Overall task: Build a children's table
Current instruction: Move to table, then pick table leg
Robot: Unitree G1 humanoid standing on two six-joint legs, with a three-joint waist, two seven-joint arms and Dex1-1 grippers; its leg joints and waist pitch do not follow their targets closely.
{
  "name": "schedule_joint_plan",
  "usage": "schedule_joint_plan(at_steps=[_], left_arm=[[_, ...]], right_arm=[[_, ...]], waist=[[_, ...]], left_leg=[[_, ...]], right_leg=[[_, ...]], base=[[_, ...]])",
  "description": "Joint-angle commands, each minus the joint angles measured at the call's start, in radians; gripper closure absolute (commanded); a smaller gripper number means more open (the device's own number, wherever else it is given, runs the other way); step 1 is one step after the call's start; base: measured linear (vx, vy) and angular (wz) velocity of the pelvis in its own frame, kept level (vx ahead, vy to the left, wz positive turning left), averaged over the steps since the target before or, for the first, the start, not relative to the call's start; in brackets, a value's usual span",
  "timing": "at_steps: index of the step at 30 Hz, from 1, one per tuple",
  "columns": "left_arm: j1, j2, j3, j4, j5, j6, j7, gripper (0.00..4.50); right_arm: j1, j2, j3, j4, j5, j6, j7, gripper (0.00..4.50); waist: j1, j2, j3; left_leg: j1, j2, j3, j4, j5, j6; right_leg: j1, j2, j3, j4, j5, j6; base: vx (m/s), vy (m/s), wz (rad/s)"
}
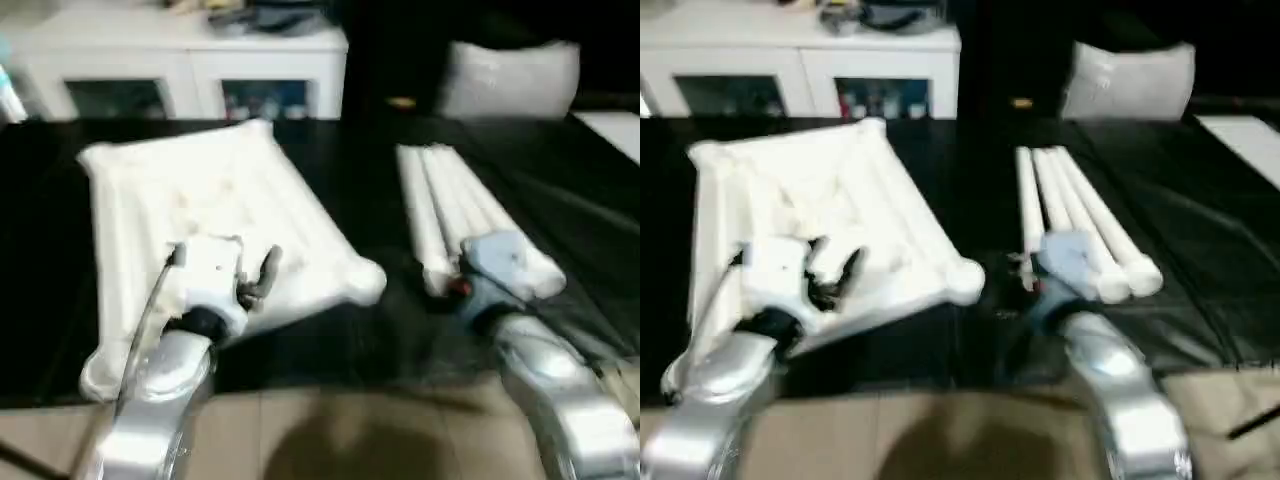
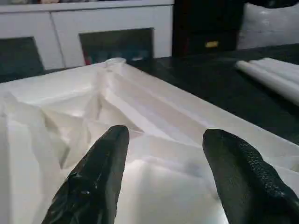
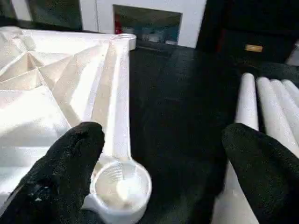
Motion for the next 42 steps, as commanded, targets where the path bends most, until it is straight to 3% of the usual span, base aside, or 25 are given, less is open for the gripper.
schedule_joint_plan(at_steps=[1, 2, 3, 4, 5, 7, 9, 10, 11, 12, 13, 14, 17, 18, 19, 21, 23, 24, 25, 26, 27, 28, 32, 35, 42], left_arm=[[-0.006, -0.011, -0.027, -0.018, 0.002, -0.007, -0.007, 1.57], [-0.006, -0.011, -0.027, -0.018, 0.002, -0.007, -0.006, 1.57], [-0.006, -0.010, -0.028, -0.016, 0.002, -0.008, -0.006, 1.57], [-0.006, -0.010, -0.029, -0.014, 0.002, -0.009, -0.006, 1.57], [-0.008, -0.008, -0.031, -0.012, 0.007, -0.009, -0.004, 1.57], [-0.014, -0.010, -0.028, -0.009, 0.012, -0.008, 0.006, 1.57], [-0.015, -0.014, -0.024, -0.007, 0.017, -0.019, 0.016, 1.57], [-0.021, -0.013, -0.021, -0.002, 0.017, -0.010, 0.017, 1.57], [-0.023, -0.011, -0.021, 0.000, 0.018, -0.006, 0.017, 1.57], [-0.026, -0.009, -0.021, 0.003, 0.019, 0.003, 0.016, 1.57], [-0.032, -0.001, -0.023, 0.008, 0.022, 0.005, 0.012, 1.57], [-0.038, 0.005, -0.026, 0.012, 0.033, 0.002, 0.013, 1.57], [-0.056, -0.007, -0.014, 0.020, 0.022, 0.012, 0.024, 1.57], [-0.060, -0.004, -0.017, 0.021, 0.026, 0.013, 0.024, 1.57], [-0.064, -0.005, -0.018, 0.023, 0.028, 0.012, 0.025, 1.57], [-0.065, -0.007, -0.018, 0.024, 0.028, 0.011, 0.025, 1.57], [-0.071, -0.013, -0.016, 0.026, 0.020, 0.019, 0.027, 1.57], [-0.073, -0.016, -0.014, 0.027, 0.014, 0.021, 0.024, 1.57], [-0.073, -0.013, -0.017, 0.026, 0.008, 0.016, 0.013, 1.57], [-0.074, -0.006, -0.022, 0.023, 0.009, 0.013, 0.002, 1.57], [-0.071, 0.007, -0.031, 0.018, 0.005, 0.017, -0.019, 1.57], [-0.071, 0.007, -0.031, 0.018, 0.005, 0.017, -0.019, 1.57], [-0.073, 0.065, -0.060, 0.007, -0.013, 0.033, -0.099, 1.57], [-0.092, 0.078, -0.050, -0.001, -0.061, 0.060, -0.155, 1.39], [-0.110, 0.151, -0.094, -0.043, -0.109, 0.101, -0.266, 0.84]], right_arm=[[0.003, -0.020, -0.029, -0.002, 0.002, 0.019, 0.002, 0.00], [0.003, -0.021, -0.029, -0.002, 0.002, 0.019, 0.003, 0.00], [0.001, -0.021, -0.028, 0.000, 0.002, 0.019, 0.003, 0.00], [0.000, -0.020, -0.027, 0.001, 0.001, 0.019, 0.003, 0.00], [-0.001, -0.020, -0.027, 0.002, 0.001, 0.020, 0.003, 0.00], [-0.005, -0.010, -0.029, 0.003, 0.001, 0.028, -0.003, 0.00], [-0.007, -0.004, -0.033, 0.004, 0.006, 0.033, -0.007, 0.00], [-0.010, -0.004, -0.034, 0.005, 0.004, 0.035, -0.011, 0.00], [-0.011, -0.006, -0.033, 0.006, 0.003, 0.037, -0.012, 0.00], [-0.012, -0.009, -0.032, 0.006, 0.001, 0.038, -0.012, 0.00], [-0.015, -0.012, -0.033, 0.010, -0.002, 0.041, -0.016, 0.00], [-0.018, -0.013, -0.035, 0.013, -0.003, 0.044, -0.018, 0.00], [-0.039, -0.003, -0.060, 0.023, -0.018, 0.058, -0.046, 0.00], [-0.044, -0.004, -0.062, 0.025, -0.024, 0.065, -0.049, 0.00], [-0.051, 0.002, -0.071, 0.029, -0.028, 0.074, -0.062, 0.00], [-0.055, 0.007, -0.078, 0.032, -0.030, 0.080, -0.071, 0.00], [-0.066, 0.031, -0.108, 0.037, -0.032, 0.102, -0.113, 0.00], [-0.073, 0.038, -0.118, 0.039, -0.035, 0.115, -0.132, 0.00], [-0.087, 0.024, -0.113, 0.044, -0.058, 0.159, -0.149, 0.00], [-0.095, 0.009, -0.100, 0.050, -0.074, 0.178, -0.151, 0.00], [-0.109, 0.002, -0.092, 0.063, -0.089, 0.206, -0.160, 0.00], [-0.109, 0.002, -0.092, 0.063, -0.089, 0.206, -0.160, 0.00], [-0.191, 0.023, -0.119, 0.111, -0.083, 0.380, -0.185, 0.00], [-0.248, 0.018, -0.134, 0.161, -0.046, 0.385, -0.163, 0.00], [-0.339, -0.006, -0.127, 0.260, -0.073, 0.419, -0.147, 0.00]], waist=[[-0.014, 0.013, -0.047], [-0.005, 0.002, -0.036], [0.011, -0.049, -0.019], [0.057, -0.078, -0.018], [0.065, -0.070, -0.024], [0.083, -0.062, -0.020], [0.083, -0.031, -0.018], [0.051, 0.002, -0.019], [0.051, 0.002, -0.019], [0.058, 0.027, -0.044], [0.048, 0.018, -0.077], [0.054, 0.007, -0.073], [0.065, -0.015, -0.068], [0.063, -0.001, -0.051], [0.052, 0.018, -0.052], [0.008, 0.042, -0.040], [0.006, 0.033, -0.028], [0.002, 0.015, -0.022], [0.018, -0.004, -0.020], [0.037, -0.030, -0.013], [0.081, -0.045, -0.022], [0.100, -0.056, -0.007], [0.100, -0.037, -0.014], [0.095, -0.007, -0.019], [0.086, -0.001, -0.026]], left_leg=[[0.109, 0.147, -0.064, -0.106, 0.289, 0.520], [0.088, 0.128, -0.035, -0.118, 0.195, 0.487], [0.049, 0.047, 0.037, -0.102, -0.083, 0.357], [0.016, -0.043, 0.074, 0.032, -0.223, 0.208], [-0.005, -0.026, 0.045, 0.073, -0.163, 0.156], [-0.051, -0.004, 0.023, 0.074, -0.045, 0.070], [-0.038, 0.022, 0.029, -0.017, 0.088, 0.070], [-0.004, 0.074, 0.006, -0.089, 0.209, 0.120], [-0.004, 0.074, 0.006, -0.089, 0.209, 0.120], [0.053, 0.098, -0.011, -0.068, 0.282, 0.136], [0.085, 0.101, -0.040, -0.026, 0.690, 0.184], [0.090, 0.090, -0.035, -0.010, 0.912, 0.163], [0.032, 0.041, 0.002, -0.030, 0.773, 0.070], [-0.019, -0.007, -0.046, -0.059, 0.609, 0.084], [0.013, 0.027, -0.107, -0.074, 0.436, 0.108], [0.068, 0.103, -0.235, -0.135, 0.213, 0.254], [0.047, 0.099, -0.262, -0.161, -0.034, 0.284], [0.046, 0.127, -0.191, -0.155, -0.107, 0.277], [0.014, 0.051, -0.138, -0.115, -0.141, 0.253], [-0.021, -0.014, -0.082, -0.046, -0.129, 0.203], [-0.030, -0.041, 0.018, 0.093, -0.068, 0.095], [-0.041, -0.027, 0.023, 0.057, 0.016, 0.028], [-0.002, 0.027, 0.024, -0.061, -0.008, 0.022], [0.017, 0.070, 0.023, -0.084, -0.063, -0.021], [0.017, 0.091, 0.032, -0.094, -0.015, -0.033]], right_leg=[[-0.081, -0.035, 0.023, -0.009, 0.097, 0.086], [-0.071, -0.037, 0.030, -0.039, 0.140, 0.062], [-0.031, -0.065, 0.074, -0.176, 0.199, -0.008], [0.035, -0.145, 0.169, -0.288, -0.360, 0.024], [0.076, -0.201, 0.194, -0.296, -0.523, -0.035], [0.117, -0.173, 0.182, -0.272, -0.419, -0.191], [0.101, -0.114, 0.111, -0.254, -0.156, -0.272], [0.053, -0.036, 0.041, -0.187, 0.122, -0.192], [0.053, -0.036, 0.041, -0.187, 0.122, -0.192], [0.020, -0.035, 0.038, -0.155, 0.206, -0.174], [0.001, -0.059, 0.056, -0.130, 0.467, -0.133], [-0.016, -0.069, 0.075, -0.140, 0.560, -0.101], [0.045, -0.053, 0.080, -0.139, 0.683, -0.092], [0.081, -0.037, -0.006, -0.148, 0.657, -0.096], [0.067, -0.033, -0.028, -0.152, 0.410, -0.143], [0.001, 0.001, -0.025, -0.076, -0.058, -0.195], [-0.025, 0.006, 0.003, -0.030, -0.115, -0.222], [-0.022, -0.027, 0.047, -0.056, -0.026, -0.221], [0.007, -0.067, 0.094, -0.163, 0.011, -0.323], [0.025, -0.110, 0.125, -0.243, -0.043, -0.379], [0.059, -0.152, 0.140, -0.287, -0.268, -0.332], [0.047, -0.132, 0.153, -0.270, -0.358, -0.120], [0.054, -0.077, 0.111, -0.237, -0.182, 0.068], [0.041, -0.078, 0.086, -0.229, -0.098, 0.001], [0.047, -0.091, 0.078, -0.201, 0.116, -0.143]], base=[[0.153, -0.024, 0.01], [0.153, -0.024, 0.01], [0.104, -0.079, -0.03], [0.115, -0.079, -0.09], [0.115, -0.079, -0.09], [0.136, -0.035, -0.09], [0.146, -0.004, -0.04], [0.155, 0.064, -0.05], [0.155, 0.064, -0.05], [0.184, 0.076, 0.00], [0.155, 0.055, 0.06], [0.155, 0.055, 0.06], [0.026, 0.018, -0.02], [0.000, 0.000, 0.00], [-0.029, -0.041, 0.50], [-0.042, -0.061, 0.57], [-0.079, -0.143, 0.68], [-0.093, -0.213, 0.57], [-0.104, -0.237, 0.23], [-0.104, -0.237, 0.23], [-0.084, -0.211, -0.03], [-0.070, -0.180, -0.06], [-0.078, -0.141, -0.05], [-0.051, -0.062, -0.02], [0.000, 0.000, 0.00]])
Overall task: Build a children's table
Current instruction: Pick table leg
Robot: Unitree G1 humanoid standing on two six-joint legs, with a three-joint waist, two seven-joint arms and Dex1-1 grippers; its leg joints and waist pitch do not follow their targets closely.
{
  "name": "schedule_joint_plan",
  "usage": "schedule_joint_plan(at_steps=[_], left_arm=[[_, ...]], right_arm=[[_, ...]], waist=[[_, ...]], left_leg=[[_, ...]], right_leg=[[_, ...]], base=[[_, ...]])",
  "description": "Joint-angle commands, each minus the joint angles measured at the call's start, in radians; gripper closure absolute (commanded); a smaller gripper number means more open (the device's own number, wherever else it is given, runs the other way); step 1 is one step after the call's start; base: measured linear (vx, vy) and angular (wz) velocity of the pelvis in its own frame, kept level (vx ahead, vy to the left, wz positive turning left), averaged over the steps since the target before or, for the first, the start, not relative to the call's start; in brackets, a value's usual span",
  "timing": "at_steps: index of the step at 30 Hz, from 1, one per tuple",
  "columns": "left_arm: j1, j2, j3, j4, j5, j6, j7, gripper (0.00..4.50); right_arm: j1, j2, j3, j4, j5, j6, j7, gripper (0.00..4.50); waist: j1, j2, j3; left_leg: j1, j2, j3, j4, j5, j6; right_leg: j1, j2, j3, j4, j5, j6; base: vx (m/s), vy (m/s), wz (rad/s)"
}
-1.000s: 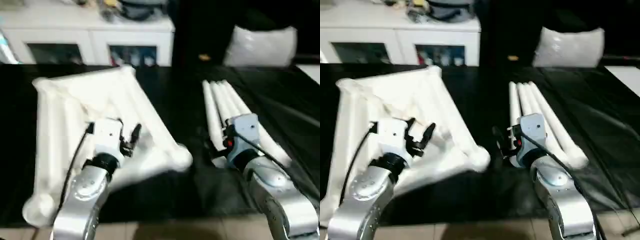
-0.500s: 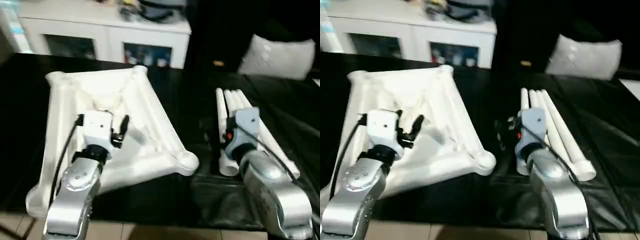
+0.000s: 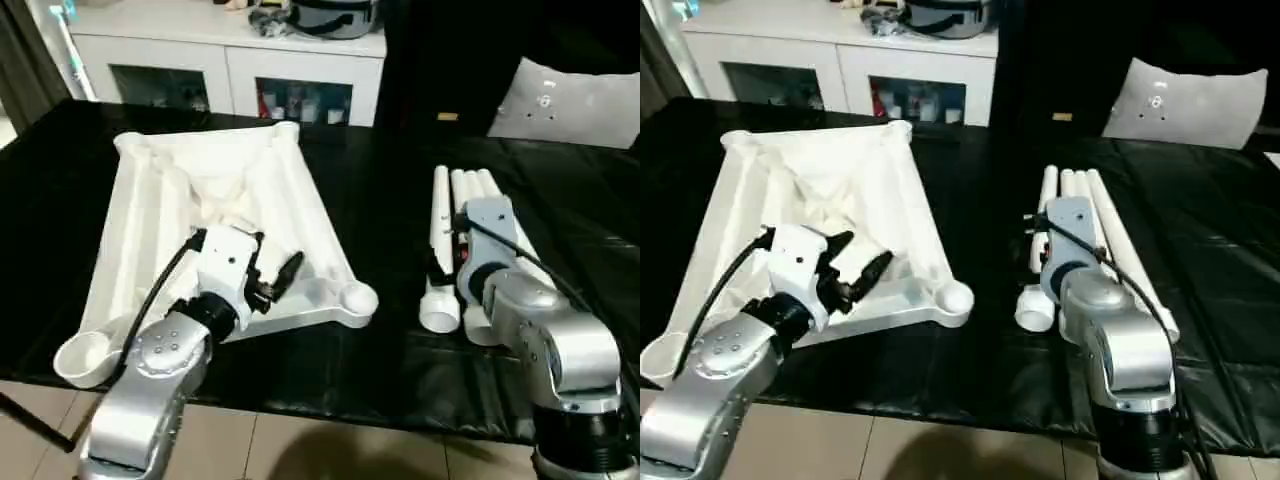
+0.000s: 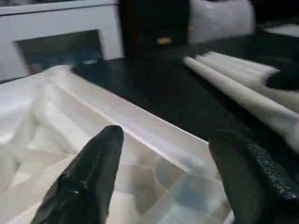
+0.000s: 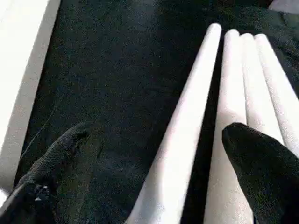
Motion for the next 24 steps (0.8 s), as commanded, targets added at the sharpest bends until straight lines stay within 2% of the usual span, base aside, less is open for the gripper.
schedule_joint_plan(at_steps=[1, 2, 3, 4, 7, 8, 9, 16, 17, 20, 24], left_arm=[[-0.014, 0.014, -0.022, -0.029, -0.005, 0.019, -0.030, 0.79], [-0.014, 0.018, -0.026, -0.033, -0.008, 0.023, -0.036, 0.68], [-0.016, 0.032, -0.036, -0.041, -0.008, 0.032, -0.053, 0.54], [-0.018, 0.038, -0.041, -0.044, -0.005, 0.034, -0.061, 0.44], [-0.021, 0.062, -0.061, -0.063, -0.017, 0.062, -0.091, 0.22], [-0.021, 0.074, -0.073, -0.077, -0.028, 0.076, -0.104, 0.22], [-0.021, 0.077, -0.076, -0.081, -0.031, 0.080, -0.107, 0.03], [-0.019, 0.103, -0.099, -0.094, -0.032, 0.103, -0.130, 0.03], [-0.019, 0.103, -0.099, -0.094, -0.032, 0.103, -0.130, 0.03], [-0.023, 0.112, -0.105, -0.095, -0.037, 0.114, -0.132, 0.03], [-0.023, 0.116, -0.111, -0.103, -0.044, 0.122, -0.132, 0.03]], right_arm=[[-0.027, -0.004, -0.014, 0.034, -0.018, 0.036, -0.005, 0.00], [-0.034, -0.003, -0.016, 0.044, -0.019, 0.040, -0.007, 0.00], [-0.053, -0.011, -0.013, 0.072, -0.022, 0.063, -0.009, 0.00], [-0.061, -0.019, -0.008, 0.086, -0.022, 0.075, -0.009, 0.00], [-0.082, -0.021, -0.017, 0.135, -0.023, 0.068, -0.021, 0.00], [-0.093, -0.015, -0.030, 0.161, -0.021, 0.064, -0.023, 0.00], [-0.097, -0.014, -0.035, 0.169, -0.020, 0.063, -0.024, 0.00], [-0.157, 0.001, -0.090, 0.290, 0.000, 0.033, -0.017, 0.00], [-0.157, 0.001, -0.090, 0.290, 0.000, 0.033, -0.017, 0.00], [-0.177, 0.016, -0.105, 0.349, 0.027, 0.022, 0.007, 0.00], [-0.203, 0.032, -0.109, 0.415, 0.019, 0.006, -0.001, 0.00]], waist=[[-0.001, 0.006, -0.048], [-0.001, 0.006, -0.047], [0.001, 0.002, -0.048], [0.002, 0.005, -0.050], [0.005, -0.001, -0.047], [0.006, 0.000, -0.047], [0.004, 0.000, -0.047], [0.004, 0.000, -0.047], [0.004, 0.004, -0.048], [0.003, 0.003, -0.049], [0.004, 0.003, -0.051]], left_leg=[[0.002, 0.081, -0.022, -0.059, -0.046, 0.013], [0.001, 0.081, -0.020, -0.060, -0.046, 0.013], [0.002, 0.081, -0.018, -0.059, -0.044, 0.011], [0.001, 0.081, -0.018, -0.059, -0.034, 0.009], [0.000, 0.079, -0.013, -0.059, -0.039, 0.007], [0.000, 0.079, -0.013, -0.058, -0.039, 0.008], [0.001, 0.078, -0.011, -0.058, -0.042, 0.006], [-0.001, 0.077, -0.008, -0.057, -0.039, 0.001], [0.000, 0.078, -0.008, -0.056, -0.040, 0.001], [-0.001, 0.077, -0.007, -0.056, -0.035, 0.004], [-0.003, 0.079, -0.005, -0.055, -0.022, 0.002]], right_leg=[[0.043, -0.146, 0.081, -0.085, 0.039, -0.074], [0.044, -0.148, 0.081, -0.087, 0.038, -0.077], [0.045, -0.149, 0.082, -0.086, 0.041, -0.081], [0.046, -0.149, 0.082, -0.082, 0.054, -0.084], [0.046, -0.152, 0.083, -0.084, 0.037, -0.081], [0.046, -0.153, 0.083, -0.086, 0.033, -0.079], [0.045, -0.152, 0.084, -0.085, 0.023, -0.081], [0.045, -0.147, 0.082, -0.088, -0.002, -0.070], [0.044, -0.149, 0.082, -0.088, -0.001, -0.071], [0.045, -0.147, 0.080, -0.086, 0.024, -0.081], [0.046, -0.149, 0.080, -0.083, 0.048, -0.095]], base=[[0.000, 0.000, 0.00], [0.000, 0.000, 0.00], [0.000, 0.000, 0.00], [0.000, 0.000, 0.00], [0.000, 0.000, 0.00], [0.000, 0.000, 0.00], [0.000, 0.000, 0.00], [0.000, 0.000, 0.00], [0.000, 0.000, 0.00], [0.000, 0.000, 0.00], [0.000, 0.000, 0.00]])
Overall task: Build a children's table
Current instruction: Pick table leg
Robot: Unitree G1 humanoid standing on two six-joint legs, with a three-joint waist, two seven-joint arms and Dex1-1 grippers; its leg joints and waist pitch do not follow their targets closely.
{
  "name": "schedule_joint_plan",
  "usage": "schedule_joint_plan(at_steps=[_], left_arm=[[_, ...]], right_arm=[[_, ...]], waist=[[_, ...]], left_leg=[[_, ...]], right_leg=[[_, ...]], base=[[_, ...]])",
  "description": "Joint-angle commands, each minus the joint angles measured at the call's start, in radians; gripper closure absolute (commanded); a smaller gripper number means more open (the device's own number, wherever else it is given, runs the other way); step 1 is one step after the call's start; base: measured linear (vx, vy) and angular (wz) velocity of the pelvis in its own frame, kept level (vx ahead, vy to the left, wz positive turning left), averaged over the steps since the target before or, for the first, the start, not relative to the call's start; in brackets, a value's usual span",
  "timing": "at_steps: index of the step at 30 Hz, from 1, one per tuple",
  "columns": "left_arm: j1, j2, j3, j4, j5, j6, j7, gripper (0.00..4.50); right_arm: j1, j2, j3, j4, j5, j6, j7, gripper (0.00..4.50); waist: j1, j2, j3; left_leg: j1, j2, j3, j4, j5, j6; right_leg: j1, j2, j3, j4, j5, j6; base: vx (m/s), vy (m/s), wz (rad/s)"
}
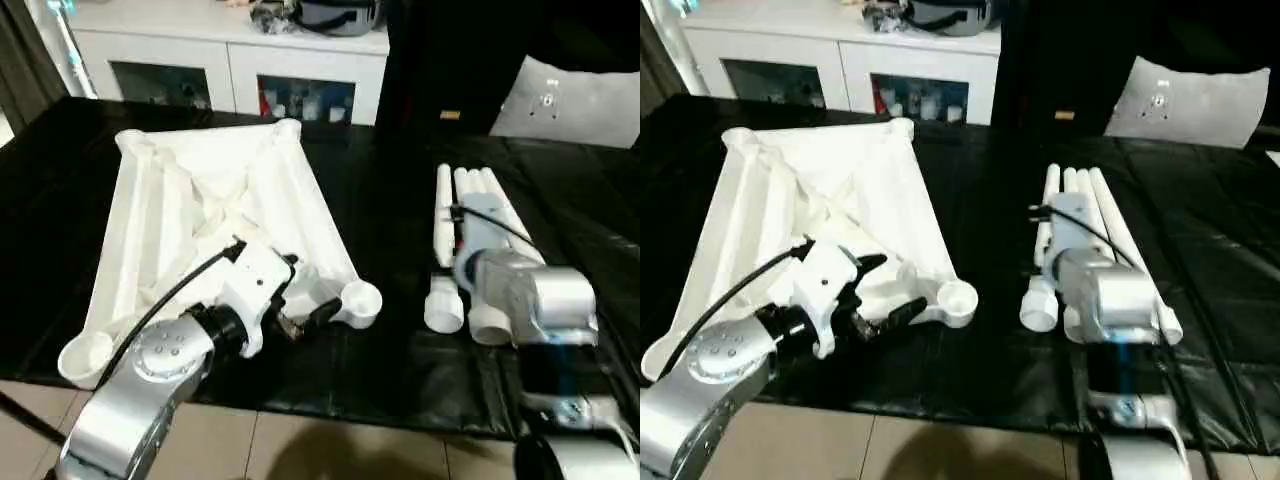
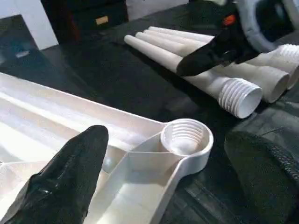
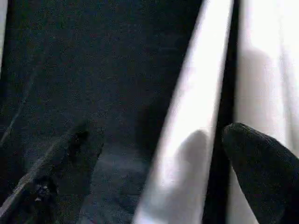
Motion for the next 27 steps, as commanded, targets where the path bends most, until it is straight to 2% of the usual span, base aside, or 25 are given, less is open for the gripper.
schedule_joint_plan(at_steps=[1, 5, 6, 14, 15, 23, 27], left_arm=[[-0.006, 0.008, -0.010, -0.023, -0.001, 0.011, -0.008, 0.03], [-0.003, 0.009, -0.013, -0.027, -0.001, 0.015, -0.005, 0.03], [-0.001, 0.010, -0.014, -0.030, -0.002, 0.018, -0.003, 0.03], [0.000, 0.015, -0.016, -0.033, -0.004, 0.020, -0.002, 0.03], [0.000, 0.016, -0.017, -0.033, -0.004, 0.020, -0.003, 0.03], [-0.010, 0.022, -0.023, -0.027, -0.004, 0.019, -0.011, 0.03], [-0.007, 0.022, -0.026, -0.027, -0.005, 0.017, -0.010, 0.03]], right_arm=[[-0.020, -0.001, -0.017, 0.025, 0.003, -0.012, -0.005, 0.00], [-0.034, 0.009, -0.032, 0.069, 0.000, -0.030, -0.024, 0.00], [-0.038, 0.007, -0.027, 0.084, -0.006, -0.042, -0.027, 0.00], [-0.054, 0.009, -0.047, 0.088, -0.008, -0.063, -0.043, 0.00], [-0.056, 0.011, -0.059, 0.088, -0.005, -0.057, -0.049, 0.00], [-0.029, 0.024, -0.096, 0.088, 0.023, 0.000, -0.050, 0.00], [-0.003, 0.025, -0.086, 0.068, 0.026, 0.029, -0.042, 0.00]], waist=[[0.002, 0.001, -0.052], [0.004, 0.001, -0.053], [0.004, -0.002, -0.052], [0.004, -0.002, -0.051], [0.004, 0.002, -0.052], [0.003, 0.000, -0.053], [0.004, 0.002, -0.053]], left_leg=[[-0.002, 0.074, -0.017, -0.058, -0.017, 0.003], [-0.001, 0.075, -0.016, -0.058, -0.016, 0.002], [0.000, 0.076, -0.015, -0.058, -0.024, 0.002], [-0.001, 0.074, -0.011, -0.058, -0.022, 0.002], [-0.001, 0.074, -0.010, -0.057, -0.022, 0.000], [0.000, 0.076, -0.010, -0.058, -0.019, -0.002], [-0.001, 0.075, -0.009, -0.057, -0.016, -0.002]], right_leg=[[0.049, -0.145, 0.079, -0.082, 0.053, -0.098], [0.048, -0.145, 0.079, -0.081, 0.052, -0.094], [0.046, -0.146, 0.078, -0.083, 0.040, -0.091], [0.045, -0.144, 0.078, -0.084, 0.026, -0.077], [0.045, -0.143, 0.079, -0.084, 0.027, -0.075], [0.044, -0.142, 0.078, -0.082, 0.044, -0.076], [0.045, -0.143, 0.078, -0.083, 0.046, -0.075]], base=[[0.000, 0.000, 0.00], [0.000, 0.000, 0.00], [0.000, 0.000, 0.00], [0.000, 0.000, 0.00], [0.000, 0.000, 0.00], [0.000, 0.000, 0.00], [0.000, 0.000, 0.00]])
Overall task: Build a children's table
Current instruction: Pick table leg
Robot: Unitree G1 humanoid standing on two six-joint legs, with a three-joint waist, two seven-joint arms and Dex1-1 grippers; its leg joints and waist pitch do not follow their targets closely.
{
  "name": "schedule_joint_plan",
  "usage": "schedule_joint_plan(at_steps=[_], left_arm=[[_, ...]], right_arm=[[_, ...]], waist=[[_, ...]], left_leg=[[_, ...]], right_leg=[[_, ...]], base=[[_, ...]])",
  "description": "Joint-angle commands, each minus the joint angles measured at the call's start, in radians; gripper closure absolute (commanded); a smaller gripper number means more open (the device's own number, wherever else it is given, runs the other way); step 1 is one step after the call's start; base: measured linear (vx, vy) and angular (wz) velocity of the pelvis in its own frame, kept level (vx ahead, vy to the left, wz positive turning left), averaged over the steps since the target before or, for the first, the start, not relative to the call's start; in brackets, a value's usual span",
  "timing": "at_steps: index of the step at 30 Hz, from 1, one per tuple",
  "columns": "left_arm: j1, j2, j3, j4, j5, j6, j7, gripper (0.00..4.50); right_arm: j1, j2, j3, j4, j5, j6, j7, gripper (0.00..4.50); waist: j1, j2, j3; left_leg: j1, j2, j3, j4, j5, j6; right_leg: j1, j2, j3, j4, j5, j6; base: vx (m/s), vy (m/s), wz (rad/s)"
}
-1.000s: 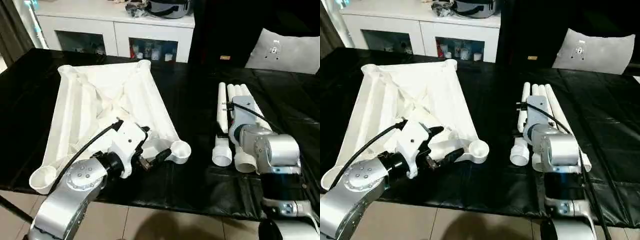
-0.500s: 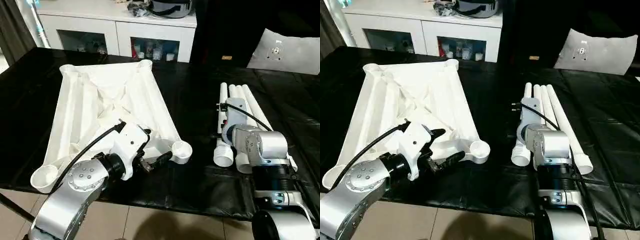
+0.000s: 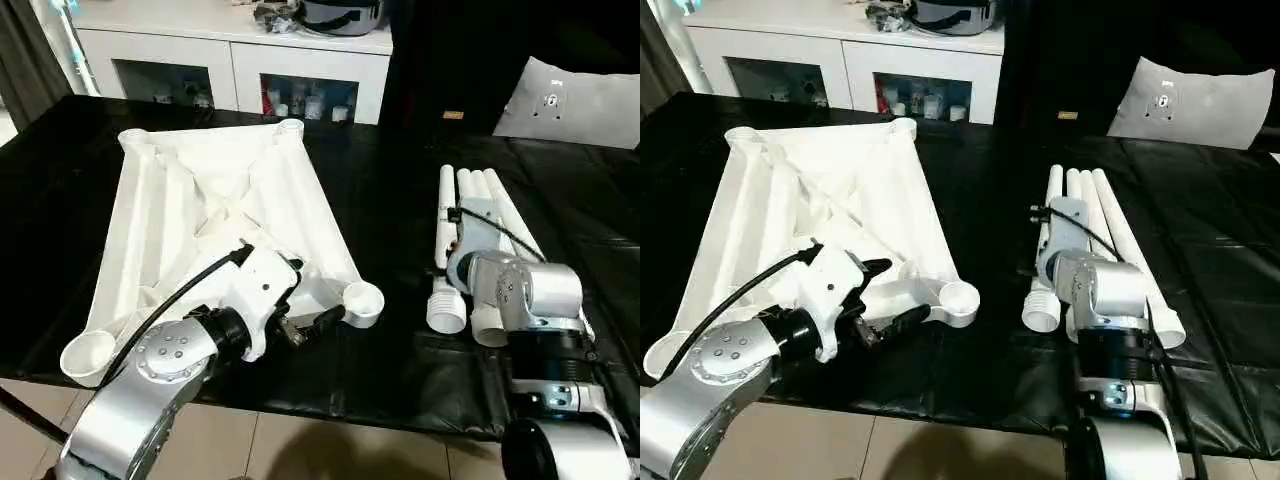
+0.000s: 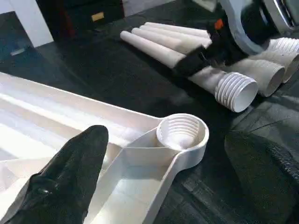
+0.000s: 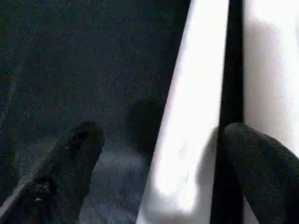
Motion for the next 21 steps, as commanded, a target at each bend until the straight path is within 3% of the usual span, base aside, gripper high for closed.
schedule_joint_plan(at_steps=[1, 5, 11, 15, 21], left_arm=[[-0.004, 0.003, -0.011, -0.016, -0.004, 0.006, -0.009, 0.03], [-0.009, -0.003, -0.016, -0.011, -0.003, 0.005, -0.004, 0.03], [-0.005, 0.002, -0.021, -0.012, -0.003, -0.001, -0.008, 0.00], [-0.002, 0.005, -0.024, -0.015, -0.003, -0.002, -0.009, 0.00], [0.001, 0.010, -0.023, -0.020, -0.004, -0.002, -0.011, 0.00]], right_arm=[[0.018, -0.006, 0.005, -0.021, 0.006, 0.023, 0.009, 0.00], [0.036, 0.009, -0.001, -0.037, 0.023, 0.050, 0.023, 0.00], [0.053, 0.026, -0.019, -0.052, 0.042, 0.065, 0.025, 0.81], [0.061, 0.026, -0.015, -0.060, 0.046, 0.075, 0.034, 0.91], [0.068, 0.030, -0.024, -0.072, 0.055, 0.086, 0.037, 1.53]], waist=[[0.002, 0.001, -0.054], [0.001, 0.000, -0.053], [0.001, -0.001, -0.052], [0.002, -0.002, -0.052], [0.003, -0.003, -0.050]], left_leg=[[0.001, 0.071, -0.017, -0.058, -0.016, -0.003], [0.001, 0.071, -0.017, -0.059, -0.021, 0.000], [0.001, 0.070, -0.014, -0.059, -0.022, -0.001], [0.001, 0.071, -0.014, -0.059, -0.022, -0.002], [0.002, 0.071, -0.011, -0.060, -0.027, -0.003]], right_leg=[[0.047, -0.143, 0.079, -0.083, 0.046, -0.075], [0.046, -0.143, 0.078, -0.083, 0.033, -0.074], [0.044, -0.142, 0.079, -0.086, 0.004, -0.067], [0.043, -0.142, 0.078, -0.086, 0.009, -0.064], [0.042, -0.142, 0.078, -0.089, -0.017, -0.059]], base=[[0.000, 0.000, 0.00], [0.000, 0.000, 0.00], [0.000, 0.000, 0.00], [0.000, 0.000, 0.00], [0.000, 0.000, 0.00]])
